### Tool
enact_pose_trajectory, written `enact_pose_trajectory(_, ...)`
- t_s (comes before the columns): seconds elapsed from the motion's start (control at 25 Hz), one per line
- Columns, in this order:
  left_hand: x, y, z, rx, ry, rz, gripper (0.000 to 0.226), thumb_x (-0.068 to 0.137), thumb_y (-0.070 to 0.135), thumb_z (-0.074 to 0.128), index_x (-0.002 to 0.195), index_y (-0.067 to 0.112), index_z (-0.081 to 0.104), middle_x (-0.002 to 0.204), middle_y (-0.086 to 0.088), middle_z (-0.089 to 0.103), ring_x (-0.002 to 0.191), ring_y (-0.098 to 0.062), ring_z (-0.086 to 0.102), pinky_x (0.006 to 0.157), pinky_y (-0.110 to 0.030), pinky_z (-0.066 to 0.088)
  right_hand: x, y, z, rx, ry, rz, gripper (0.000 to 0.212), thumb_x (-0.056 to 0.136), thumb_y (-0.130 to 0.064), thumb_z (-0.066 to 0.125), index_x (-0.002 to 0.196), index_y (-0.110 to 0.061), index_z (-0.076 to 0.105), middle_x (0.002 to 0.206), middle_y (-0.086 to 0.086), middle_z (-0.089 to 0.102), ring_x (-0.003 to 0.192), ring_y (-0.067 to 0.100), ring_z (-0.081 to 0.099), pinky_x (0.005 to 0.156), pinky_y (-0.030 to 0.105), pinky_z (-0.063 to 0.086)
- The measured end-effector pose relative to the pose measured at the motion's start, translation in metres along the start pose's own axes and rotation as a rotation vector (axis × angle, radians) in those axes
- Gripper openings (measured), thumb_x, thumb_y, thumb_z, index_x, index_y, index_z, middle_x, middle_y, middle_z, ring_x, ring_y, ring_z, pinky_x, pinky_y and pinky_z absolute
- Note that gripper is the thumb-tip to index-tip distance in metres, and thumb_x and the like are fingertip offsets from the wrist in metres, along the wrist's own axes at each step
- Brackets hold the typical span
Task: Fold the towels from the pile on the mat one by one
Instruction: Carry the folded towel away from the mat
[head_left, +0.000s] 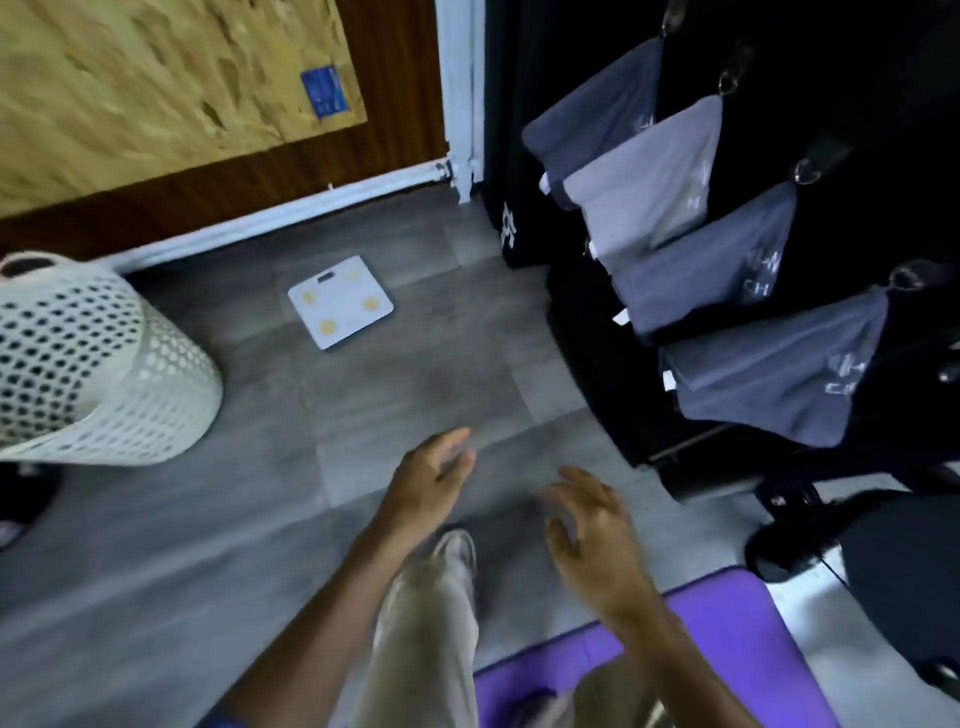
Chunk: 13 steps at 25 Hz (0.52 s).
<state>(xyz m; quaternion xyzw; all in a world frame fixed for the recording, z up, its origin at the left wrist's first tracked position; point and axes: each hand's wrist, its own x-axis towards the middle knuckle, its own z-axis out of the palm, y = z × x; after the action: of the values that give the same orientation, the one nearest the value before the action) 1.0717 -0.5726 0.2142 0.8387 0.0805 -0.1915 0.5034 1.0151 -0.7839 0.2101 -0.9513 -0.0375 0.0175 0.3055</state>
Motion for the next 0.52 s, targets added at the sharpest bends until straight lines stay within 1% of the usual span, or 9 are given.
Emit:
enact_pose_trajectory(0.08,-0.099,0.022,-0.014,-0.077,0.056,-0.069,0.042,0.090,0.045,0.054,0.125,0.023,0.061,0.125,0.005,0.065,0.116,-0.009,0.060,0.102,-0.026,0.044,-0.043,-0.042,-0.044,0.005,-0.123,0.020,0.027,0.072,-0.014,0.059,0.096,-0.014,0.072,0.111,0.012,0.068,0.099,0.032,0.066,0.088,0.030,0.047)
enact_pose_trajectory(0.16,-0.198,0.048,-0.029,-0.181,0.143,-0.107,0.022,0.091,0.038,0.055,0.109,0.033,0.064,0.111,0.020,0.068,0.107,0.001,0.062,0.095,-0.017,0.045,-0.083,-0.075,-0.083,-0.013,-0.310,0.038,0.033,0.073,-0.021,0.056,0.100,-0.011,0.072,0.113,0.015,0.067,0.100,0.036,0.065,0.088,0.038,0.052)
enact_pose_trajectory(0.2,-0.238,0.057,-0.036,-0.220,0.190,-0.104,0.013,0.093,0.032,0.056,0.104,0.033,0.065,0.102,0.026,0.069,0.101,0.006,0.062,0.090,-0.012,0.044,-0.101,-0.086,-0.096,-0.020,-0.406,0.049,0.038,0.073,-0.024,0.053,0.104,-0.009,0.071,0.114,0.016,0.066,0.101,0.037,0.065,0.089,0.042,0.052)
enact_pose_trajectory(0.28,-0.319,0.058,-0.041,-0.280,0.312,-0.118,0.016,0.098,0.017,0.056,0.103,0.024,0.069,0.096,0.027,0.070,0.093,0.011,0.061,0.083,-0.007,0.043,-0.154,-0.100,-0.113,-0.049,-0.527,0.024,0.042,0.074,-0.028,0.051,0.107,-0.009,0.070,0.113,0.015,0.065,0.101,0.037,0.064,0.089,0.042,0.053)
enact_pose_trajectory(0.32,-0.348,0.054,-0.039,-0.298,0.354,-0.119,0.018,0.098,0.015,0.054,0.105,0.020,0.070,0.097,0.027,0.070,0.093,0.012,0.061,0.084,-0.006,0.042,-0.176,-0.100,-0.117,-0.039,-0.538,0.037,0.038,0.076,-0.027,0.053,0.107,-0.010,0.070,0.113,0.013,0.065,0.101,0.035,0.064,0.088,0.038,0.052)
enact_pose_trajectory(0.36,-0.384,0.049,-0.036,-0.292,0.371,-0.124,0.018,0.099,0.015,0.054,0.106,0.020,0.069,0.098,0.029,0.070,0.095,0.012,0.061,0.086,-0.007,0.043,-0.206,-0.105,-0.123,-0.020,-0.524,0.069,0.031,0.081,-0.023,0.058,0.107,-0.011,0.071,0.113,0.011,0.065,0.102,0.033,0.065,0.086,0.029,0.049)
enact_pose_trajectory(0.4,-0.423,0.045,-0.031,-0.289,0.371,-0.127,0.018,0.099,0.015,0.053,0.106,0.022,0.069,0.100,0.030,0.069,0.098,0.012,0.060,0.089,-0.008,0.043,-0.240,-0.110,-0.131,0.011,-0.512,0.105,0.025,0.084,-0.018,0.063,0.107,-0.010,0.071,0.115,0.010,0.066,0.103,0.030,0.064,0.084,0.021,0.043)
enact_pose_trajectory(0.44,-0.435,0.033,-0.023,-0.290,0.349,-0.135,0.018,0.099,0.017,0.053,0.105,0.026,0.068,0.102,0.030,0.069,0.100,0.011,0.061,0.091,-0.009,0.044,-0.255,-0.103,-0.129,0.045,-0.508,0.142,0.023,0.086,-0.013,0.067,0.108,-0.010,0.071,0.116,0.010,0.066,0.104,0.029,0.064,0.080,0.017,0.037)
enact_pose_trajectory(0.52,-0.500,0.011,-0.012,-0.282,0.343,-0.117,0.014,0.097,0.026,0.056,0.101,0.034,0.067,0.104,0.024,0.070,0.102,0.007,0.062,0.092,-0.011,0.045,-0.323,-0.119,-0.132,0.094,-0.486,0.157,0.022,0.086,-0.012,0.067,0.108,-0.012,0.070,0.114,0.008,0.066,0.103,0.028,0.064,0.078,0.019,0.036)
